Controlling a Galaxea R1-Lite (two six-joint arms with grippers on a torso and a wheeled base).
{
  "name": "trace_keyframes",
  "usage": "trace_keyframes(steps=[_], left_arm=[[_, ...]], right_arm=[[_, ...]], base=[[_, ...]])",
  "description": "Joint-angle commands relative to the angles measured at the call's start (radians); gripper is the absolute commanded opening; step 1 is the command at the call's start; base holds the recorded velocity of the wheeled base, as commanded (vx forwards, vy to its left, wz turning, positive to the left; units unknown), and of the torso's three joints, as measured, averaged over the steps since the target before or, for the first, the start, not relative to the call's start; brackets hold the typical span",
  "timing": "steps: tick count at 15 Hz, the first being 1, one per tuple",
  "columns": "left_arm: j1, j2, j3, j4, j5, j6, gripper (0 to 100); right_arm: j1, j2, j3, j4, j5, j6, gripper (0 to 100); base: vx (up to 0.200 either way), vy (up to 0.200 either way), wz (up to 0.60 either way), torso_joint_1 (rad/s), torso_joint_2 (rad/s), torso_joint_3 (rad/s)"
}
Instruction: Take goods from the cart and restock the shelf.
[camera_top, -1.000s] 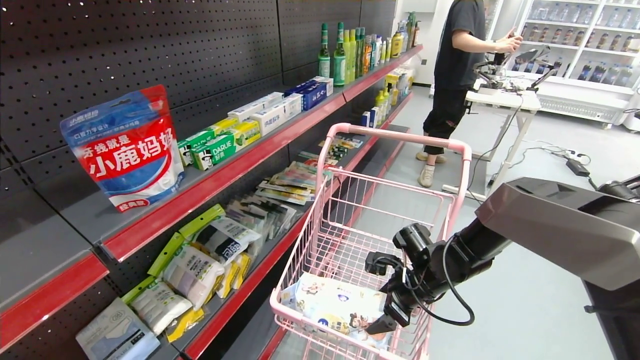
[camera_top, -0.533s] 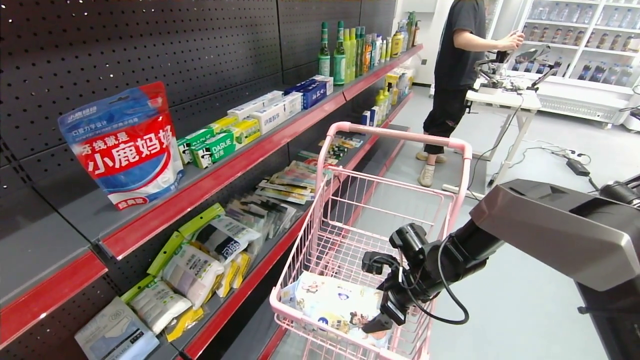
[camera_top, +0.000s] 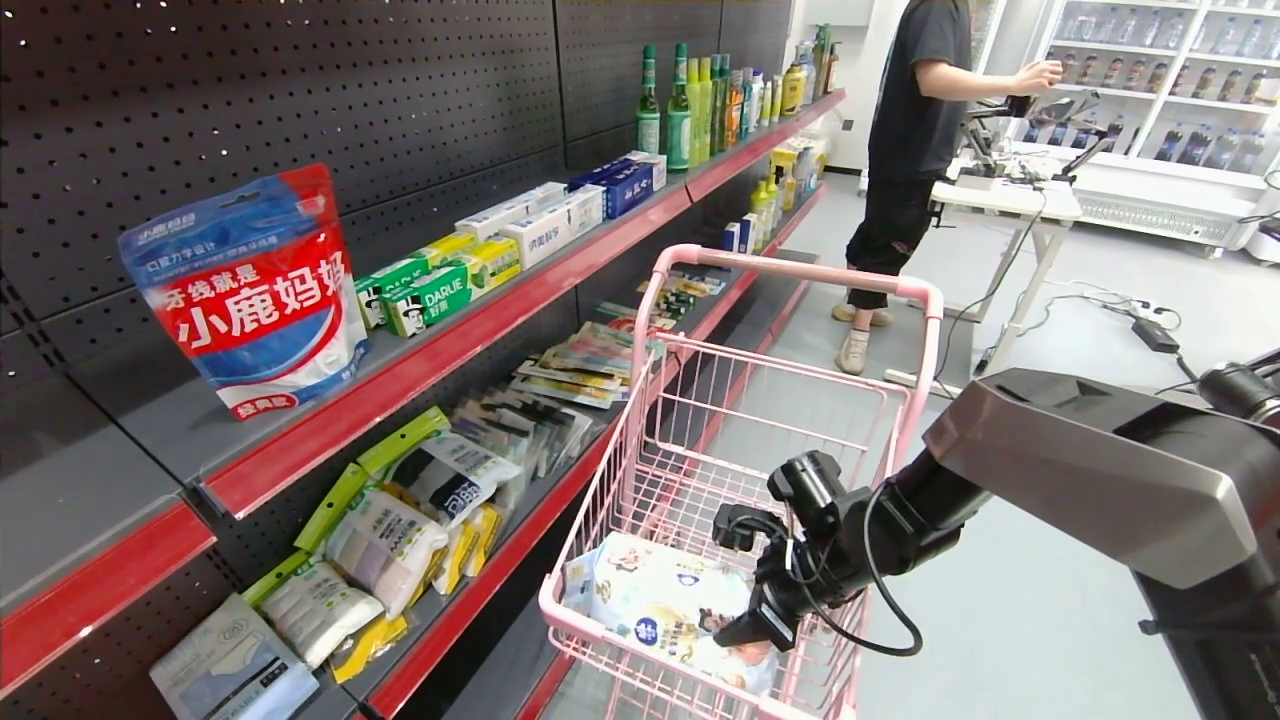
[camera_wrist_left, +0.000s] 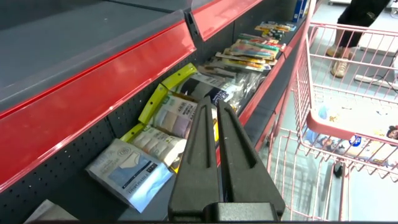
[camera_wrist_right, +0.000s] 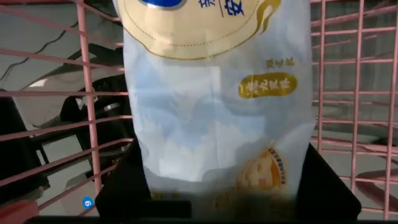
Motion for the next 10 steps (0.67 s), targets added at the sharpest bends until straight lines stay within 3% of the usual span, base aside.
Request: trace_keyframes(steps=[1,6,10], left_arm=[[0.0,0.0,0.0,0.0,0.0,0.0,0],[0.0,0.0,0.0,0.0,0.0,0.0,0],[0.0,0.002,0.0,0.0,0.0,0.0,0]], right_arm=[[0.0,-0.026,0.027,-0.001,-0.008,0.058,0],[0.005,-0.394,0.131,0.005,-0.33,0.547,0],[-0.011,-0.72,0.283,0.004,-0.46,0.559,0]], base=[[0.0,0.0,0.0,0.0,0.0,0.0],[0.0,0.0,0.0,0.0,0.0,0.0],[0.0,0.0,0.0,0.0,0.0,0.0]])
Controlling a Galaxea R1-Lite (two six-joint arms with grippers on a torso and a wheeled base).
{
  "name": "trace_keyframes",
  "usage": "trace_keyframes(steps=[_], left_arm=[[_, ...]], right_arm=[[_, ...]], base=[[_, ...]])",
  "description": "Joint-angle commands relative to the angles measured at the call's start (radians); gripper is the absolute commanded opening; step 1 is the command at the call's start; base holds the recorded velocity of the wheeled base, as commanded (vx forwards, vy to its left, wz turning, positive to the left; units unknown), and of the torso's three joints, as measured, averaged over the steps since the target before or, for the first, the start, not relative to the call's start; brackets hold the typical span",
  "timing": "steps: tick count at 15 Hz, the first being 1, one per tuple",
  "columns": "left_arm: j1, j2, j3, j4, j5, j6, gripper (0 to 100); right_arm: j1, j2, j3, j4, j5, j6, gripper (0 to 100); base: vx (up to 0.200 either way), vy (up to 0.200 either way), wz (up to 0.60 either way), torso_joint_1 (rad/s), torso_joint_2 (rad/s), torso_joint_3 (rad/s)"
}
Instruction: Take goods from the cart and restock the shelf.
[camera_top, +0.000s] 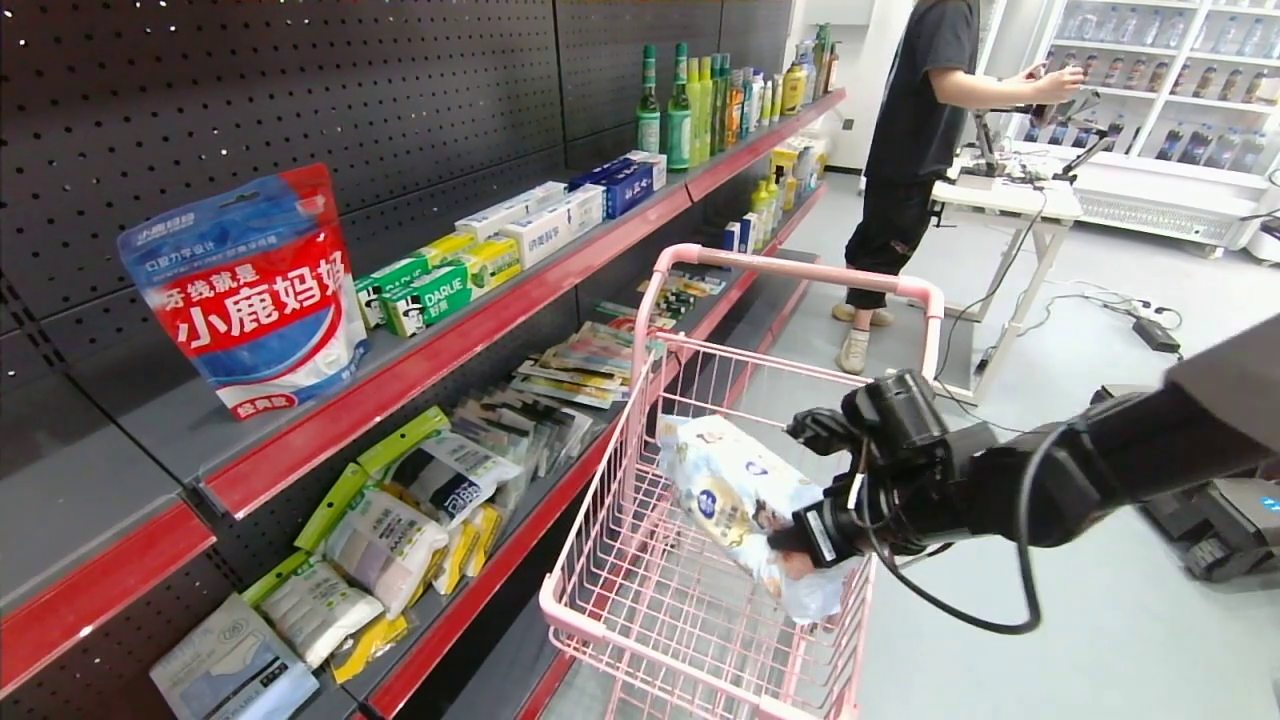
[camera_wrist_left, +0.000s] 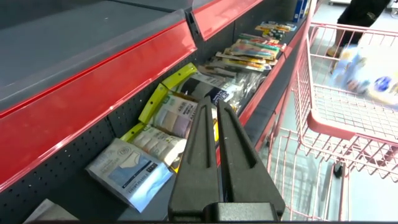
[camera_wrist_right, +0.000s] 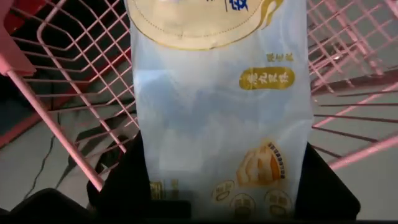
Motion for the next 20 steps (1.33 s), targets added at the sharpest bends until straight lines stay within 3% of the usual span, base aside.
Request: trace_keyframes(steps=[1,6,11,20], left_arm=[[0.001,0.002,0.0,0.0,0.0,0.0,0],[0.001,0.002,0.0,0.0,0.0,0.0,0],[0.001,0.0,0.0,0.0,0.0,0.0,0],[0.001,0.002,0.0,0.0,-0.001,0.0,0]], right_arm=[[-0.015,-0.353,0.135,-0.003,-0.109,0.024,0],[-0.091,-0.808,0.315,0.059,-0.256,-0.039,0],[-0.232,-1.131,0.339,0.289,-0.213,-0.065,0],[-0.239,-1.195,0.359,0.329,-0.207,-0.098,0]], base=[[0.0,0.0,0.0,0.0,0.0,0.0],[0.0,0.0,0.0,0.0,0.0,0.0],[0.0,0.0,0.0,0.0,0.0,0.0],[0.0,0.0,0.0,0.193,-0.45,-0.267]])
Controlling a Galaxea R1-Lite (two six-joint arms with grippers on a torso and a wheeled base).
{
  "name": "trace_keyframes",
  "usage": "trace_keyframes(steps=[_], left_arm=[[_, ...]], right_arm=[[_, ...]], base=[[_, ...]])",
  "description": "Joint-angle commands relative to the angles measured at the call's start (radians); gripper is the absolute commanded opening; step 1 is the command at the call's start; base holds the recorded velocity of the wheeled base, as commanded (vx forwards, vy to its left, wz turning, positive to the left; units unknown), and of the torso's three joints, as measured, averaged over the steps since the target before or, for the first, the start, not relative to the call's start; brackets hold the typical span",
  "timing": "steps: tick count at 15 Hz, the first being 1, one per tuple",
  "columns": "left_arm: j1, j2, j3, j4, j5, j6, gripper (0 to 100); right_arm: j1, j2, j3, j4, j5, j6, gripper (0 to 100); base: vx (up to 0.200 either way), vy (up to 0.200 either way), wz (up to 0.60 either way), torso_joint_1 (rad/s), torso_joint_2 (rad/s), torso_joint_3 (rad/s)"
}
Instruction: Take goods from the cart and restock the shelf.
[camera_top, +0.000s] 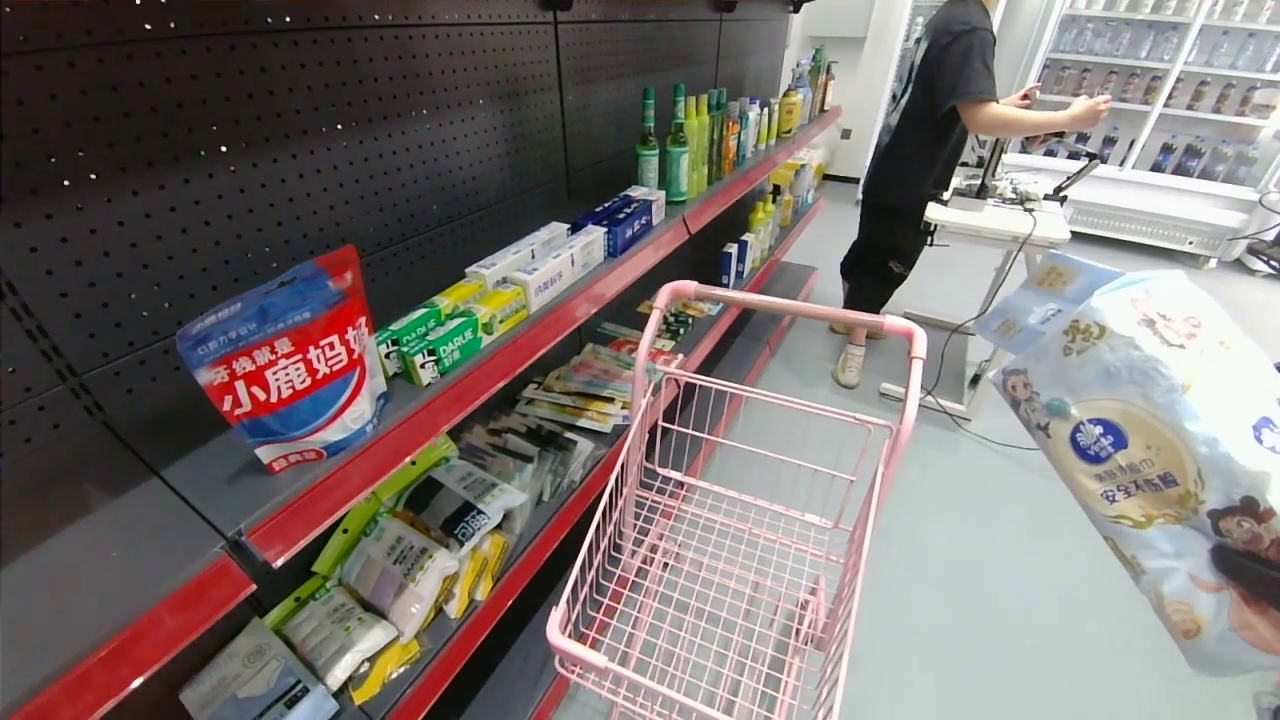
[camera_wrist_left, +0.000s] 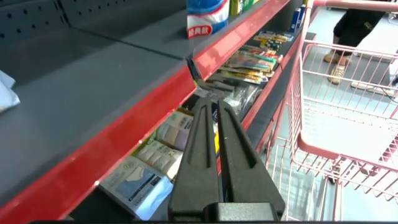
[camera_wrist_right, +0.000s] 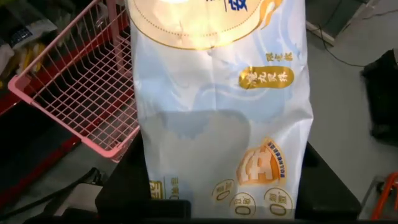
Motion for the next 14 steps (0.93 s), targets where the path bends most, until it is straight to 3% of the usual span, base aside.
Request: trace_keyframes(steps=[1,14], left_arm=[[0.001,0.002,0.0,0.0,0.0,0.0,0],[0.001,0.002,0.0,0.0,0.0,0.0,0]], right_arm=[[0.0,0.008,0.0,0.001,0.0,0.0,0],[0.002,0.037,0.006,0.001,0.017,-0.014,0]], base=[[0.0,0.0,0.0,0.168,-0.4,-0.222],[0.0,0.0,0.0,0.161,-0.36,-0.197]])
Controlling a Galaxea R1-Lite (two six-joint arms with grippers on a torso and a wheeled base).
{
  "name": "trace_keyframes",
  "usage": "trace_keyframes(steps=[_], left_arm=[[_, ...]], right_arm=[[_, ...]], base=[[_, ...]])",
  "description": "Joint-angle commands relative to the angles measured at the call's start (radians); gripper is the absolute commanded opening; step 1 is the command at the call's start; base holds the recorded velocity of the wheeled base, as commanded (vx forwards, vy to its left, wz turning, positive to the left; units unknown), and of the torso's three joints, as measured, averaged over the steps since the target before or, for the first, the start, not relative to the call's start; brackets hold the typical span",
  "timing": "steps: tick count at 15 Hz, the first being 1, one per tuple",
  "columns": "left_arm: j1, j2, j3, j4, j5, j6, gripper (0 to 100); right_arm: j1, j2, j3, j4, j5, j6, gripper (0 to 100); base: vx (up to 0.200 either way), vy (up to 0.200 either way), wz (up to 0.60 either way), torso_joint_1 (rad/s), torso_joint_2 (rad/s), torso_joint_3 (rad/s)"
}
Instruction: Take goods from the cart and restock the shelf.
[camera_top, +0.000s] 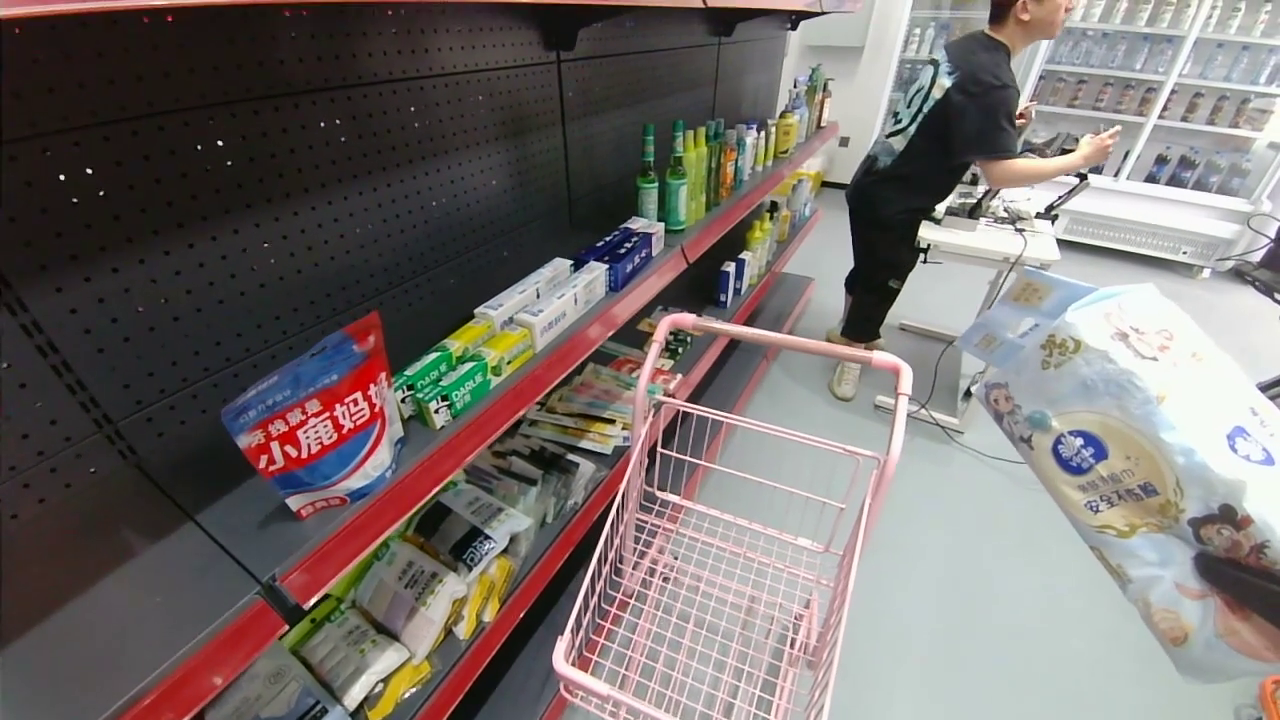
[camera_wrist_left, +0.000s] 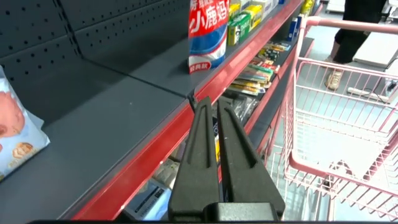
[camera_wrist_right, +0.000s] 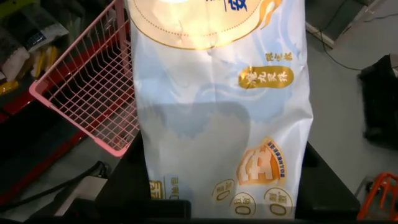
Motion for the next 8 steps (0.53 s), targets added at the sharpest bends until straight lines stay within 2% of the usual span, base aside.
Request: trace_keyframes(steps=[1,8], left_arm=[[0.0,0.0,0.0,-0.001,0.0,0.0,0],[0.0,0.002,0.0,-0.001,0.0,0.0,0]], right_arm=[[0.001,0.013,0.0,0.0,-0.001,-0.001,0],[0.001,0.027,-0.001,0.0,-0.001,-0.012,0]], base=[[0.0,0.0,0.0,0.159,-0.35,-0.178],[0.0,0.0,0.0,0.12,-0.25,-0.133]])
